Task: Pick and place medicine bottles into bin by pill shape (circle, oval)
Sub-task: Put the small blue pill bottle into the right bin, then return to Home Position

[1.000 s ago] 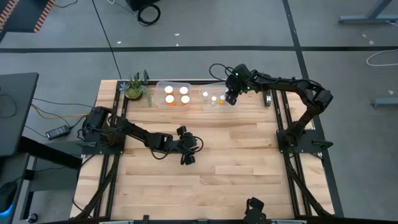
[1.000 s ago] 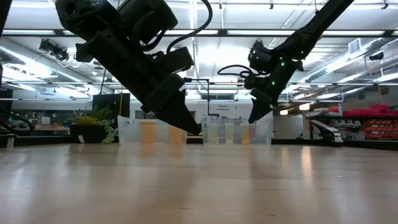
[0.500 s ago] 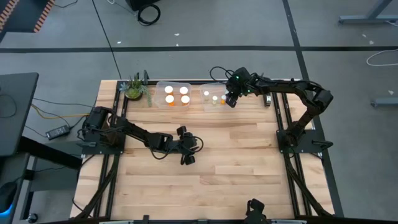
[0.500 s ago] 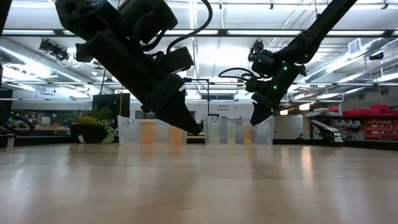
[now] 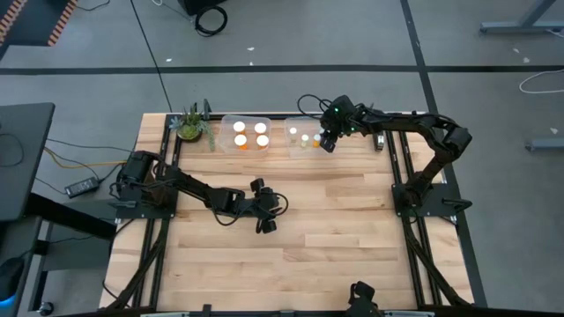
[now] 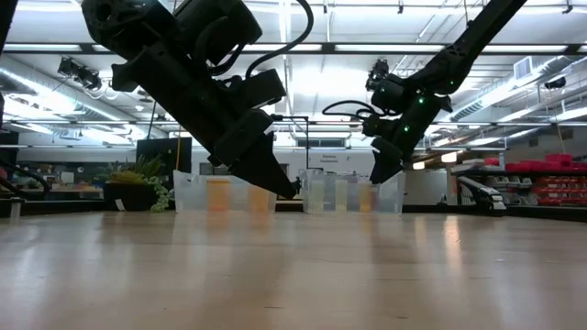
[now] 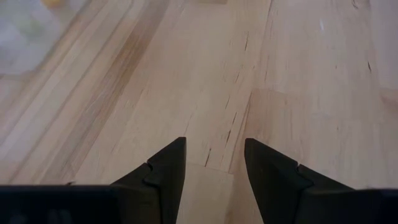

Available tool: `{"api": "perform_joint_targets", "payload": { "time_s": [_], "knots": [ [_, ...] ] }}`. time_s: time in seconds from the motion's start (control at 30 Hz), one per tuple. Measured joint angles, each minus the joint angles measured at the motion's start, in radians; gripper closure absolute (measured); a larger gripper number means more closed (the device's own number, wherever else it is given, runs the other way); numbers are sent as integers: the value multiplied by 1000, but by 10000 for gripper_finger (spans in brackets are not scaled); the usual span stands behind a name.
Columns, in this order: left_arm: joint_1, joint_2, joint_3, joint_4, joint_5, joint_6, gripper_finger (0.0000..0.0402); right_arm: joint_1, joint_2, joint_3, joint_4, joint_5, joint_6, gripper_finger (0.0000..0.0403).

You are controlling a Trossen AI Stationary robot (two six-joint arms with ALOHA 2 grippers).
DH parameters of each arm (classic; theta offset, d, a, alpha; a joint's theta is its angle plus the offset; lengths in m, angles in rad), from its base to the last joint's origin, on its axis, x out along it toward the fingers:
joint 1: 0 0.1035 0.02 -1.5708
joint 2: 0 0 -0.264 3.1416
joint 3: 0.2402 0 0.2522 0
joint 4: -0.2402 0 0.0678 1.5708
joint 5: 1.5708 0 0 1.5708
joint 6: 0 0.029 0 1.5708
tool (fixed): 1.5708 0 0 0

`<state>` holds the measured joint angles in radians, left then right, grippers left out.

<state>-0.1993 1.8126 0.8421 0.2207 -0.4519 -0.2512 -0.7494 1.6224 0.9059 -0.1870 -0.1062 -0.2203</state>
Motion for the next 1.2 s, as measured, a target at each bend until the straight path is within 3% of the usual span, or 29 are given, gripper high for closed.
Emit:
{"api": "perform_joint_targets", "payload": {
  "time_s": [0.97,1.07,1.2],
  "knots": [
    [0,0,0,0,0,0,230,0,-46,117,-110,14,-8,237],
    [0,0,0,0,0,0,230,0,-108,117,-119,-23,-10,237],
    [0,0,0,0,0,0,230,0,-214,116,-127,-148,7,237]
  ]
}}
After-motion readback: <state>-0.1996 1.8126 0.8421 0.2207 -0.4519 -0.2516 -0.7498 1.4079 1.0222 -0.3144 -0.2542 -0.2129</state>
